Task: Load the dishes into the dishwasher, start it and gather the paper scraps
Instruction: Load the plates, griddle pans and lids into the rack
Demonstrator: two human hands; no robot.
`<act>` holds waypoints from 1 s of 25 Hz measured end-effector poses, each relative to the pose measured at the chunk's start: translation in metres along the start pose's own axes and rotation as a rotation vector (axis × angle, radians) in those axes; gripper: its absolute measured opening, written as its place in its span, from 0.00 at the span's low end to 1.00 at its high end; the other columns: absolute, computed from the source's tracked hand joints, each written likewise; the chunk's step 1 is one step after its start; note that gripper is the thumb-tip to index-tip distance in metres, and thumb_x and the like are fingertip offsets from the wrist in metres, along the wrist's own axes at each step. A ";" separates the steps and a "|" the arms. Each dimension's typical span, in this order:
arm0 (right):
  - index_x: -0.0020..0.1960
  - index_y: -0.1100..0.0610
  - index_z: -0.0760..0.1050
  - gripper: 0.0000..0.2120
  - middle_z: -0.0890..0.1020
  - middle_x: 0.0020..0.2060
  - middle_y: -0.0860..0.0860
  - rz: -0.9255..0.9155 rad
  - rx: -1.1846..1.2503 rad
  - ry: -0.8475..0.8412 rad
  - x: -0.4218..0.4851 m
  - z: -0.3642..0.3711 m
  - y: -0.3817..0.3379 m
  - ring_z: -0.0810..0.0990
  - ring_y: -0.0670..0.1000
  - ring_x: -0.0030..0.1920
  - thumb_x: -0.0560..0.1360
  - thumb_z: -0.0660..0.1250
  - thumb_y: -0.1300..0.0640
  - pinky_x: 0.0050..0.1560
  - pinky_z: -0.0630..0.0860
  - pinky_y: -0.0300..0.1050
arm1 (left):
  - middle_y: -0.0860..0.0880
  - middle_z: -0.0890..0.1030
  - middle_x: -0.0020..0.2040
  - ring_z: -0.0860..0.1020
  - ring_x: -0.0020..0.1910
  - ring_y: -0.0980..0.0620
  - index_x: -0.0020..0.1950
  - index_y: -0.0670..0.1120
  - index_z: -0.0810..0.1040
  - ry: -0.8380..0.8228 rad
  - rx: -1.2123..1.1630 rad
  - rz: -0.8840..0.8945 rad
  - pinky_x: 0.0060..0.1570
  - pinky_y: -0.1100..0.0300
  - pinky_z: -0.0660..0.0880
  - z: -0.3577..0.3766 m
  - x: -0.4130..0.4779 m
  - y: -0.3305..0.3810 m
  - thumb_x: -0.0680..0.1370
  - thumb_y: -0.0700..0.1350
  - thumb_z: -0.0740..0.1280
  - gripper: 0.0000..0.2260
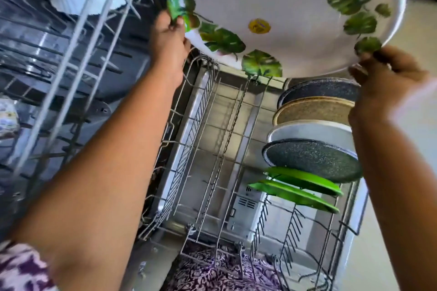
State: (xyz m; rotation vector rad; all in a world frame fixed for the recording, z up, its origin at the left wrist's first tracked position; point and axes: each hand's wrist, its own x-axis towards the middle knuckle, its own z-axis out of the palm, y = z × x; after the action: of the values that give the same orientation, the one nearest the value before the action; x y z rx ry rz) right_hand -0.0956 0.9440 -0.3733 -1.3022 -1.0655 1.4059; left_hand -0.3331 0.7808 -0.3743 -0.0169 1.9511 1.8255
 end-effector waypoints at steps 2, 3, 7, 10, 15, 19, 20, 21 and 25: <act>0.34 0.55 0.82 0.10 0.82 0.27 0.48 -0.007 0.008 -0.007 0.002 0.005 0.015 0.79 0.49 0.32 0.62 0.71 0.69 0.37 0.77 0.42 | 0.50 0.78 0.46 0.76 0.47 0.54 0.47 0.49 0.72 0.021 0.030 -0.017 0.45 0.63 0.75 -0.003 0.012 -0.016 0.80 0.36 0.58 0.09; 0.33 0.54 0.82 0.10 0.83 0.29 0.49 -0.011 -0.004 -0.009 0.002 0.008 0.019 0.80 0.50 0.33 0.61 0.71 0.69 0.37 0.77 0.43 | 0.50 0.78 0.46 0.76 0.47 0.54 0.47 0.49 0.73 0.024 0.035 -0.030 0.45 0.62 0.75 -0.004 0.017 -0.022 0.80 0.37 0.58 0.09; 0.32 0.50 0.83 0.12 0.84 0.32 0.52 -0.073 -0.115 -0.057 -0.004 0.011 0.042 0.83 0.55 0.38 0.59 0.72 0.67 0.42 0.81 0.50 | 0.50 0.76 0.49 0.76 0.49 0.54 0.50 0.48 0.72 0.040 -0.037 -0.080 0.46 0.63 0.76 -0.009 0.027 -0.034 0.81 0.37 0.57 0.08; 0.30 0.46 0.83 0.15 0.83 0.30 0.46 -0.105 -0.214 -0.054 -0.005 0.016 0.051 0.83 0.53 0.38 0.60 0.73 0.67 0.44 0.81 0.53 | 0.49 0.74 0.50 0.74 0.50 0.54 0.49 0.48 0.71 0.032 -0.036 -0.088 0.51 0.62 0.77 -0.006 0.032 -0.034 0.81 0.36 0.56 0.08; 0.29 0.47 0.80 0.17 0.81 0.26 0.41 -0.066 -0.319 -0.044 -0.007 0.026 0.050 0.83 0.45 0.36 0.61 0.73 0.70 0.43 0.82 0.48 | 0.50 0.75 0.48 0.74 0.46 0.56 0.46 0.51 0.72 0.031 0.012 -0.124 0.49 0.65 0.76 -0.008 0.033 -0.046 0.81 0.39 0.58 0.09; 0.38 0.55 0.83 0.11 0.79 0.25 0.37 -0.087 -0.430 -0.082 -0.017 0.035 0.048 0.78 0.35 0.31 0.65 0.71 0.70 0.41 0.79 0.35 | 0.51 0.75 0.48 0.74 0.46 0.57 0.45 0.52 0.71 0.056 0.034 -0.145 0.44 0.67 0.75 -0.015 0.033 -0.056 0.81 0.40 0.58 0.09; 0.41 0.56 0.83 0.10 0.79 0.27 0.38 -0.093 -0.456 -0.085 -0.017 0.036 0.047 0.78 0.34 0.31 0.66 0.71 0.70 0.40 0.78 0.32 | 0.51 0.74 0.48 0.74 0.46 0.57 0.46 0.51 0.71 0.059 0.039 -0.153 0.43 0.67 0.74 -0.015 0.033 -0.054 0.81 0.40 0.58 0.08; 0.42 0.56 0.82 0.10 0.79 0.30 0.39 -0.101 -0.488 -0.092 -0.017 0.035 0.046 0.77 0.33 0.31 0.66 0.71 0.69 0.40 0.76 0.30 | 0.51 0.74 0.48 0.74 0.45 0.57 0.47 0.51 0.71 0.060 0.051 -0.162 0.43 0.68 0.74 -0.015 0.034 -0.054 0.81 0.40 0.59 0.07; 0.45 0.58 0.83 0.08 0.82 0.37 0.48 -0.153 -0.658 -0.166 -0.016 0.031 0.046 0.77 0.37 0.34 0.67 0.71 0.66 0.38 0.75 0.28 | 0.54 0.74 0.46 0.74 0.43 0.58 0.55 0.49 0.69 0.071 0.141 -0.206 0.41 0.66 0.74 -0.014 0.033 -0.057 0.80 0.39 0.60 0.07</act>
State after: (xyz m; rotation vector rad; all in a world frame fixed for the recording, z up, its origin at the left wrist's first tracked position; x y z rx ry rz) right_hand -0.1291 0.9187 -0.4124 -1.5255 -1.8007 1.0948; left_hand -0.3494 0.7705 -0.4393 -0.2316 2.0395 1.5728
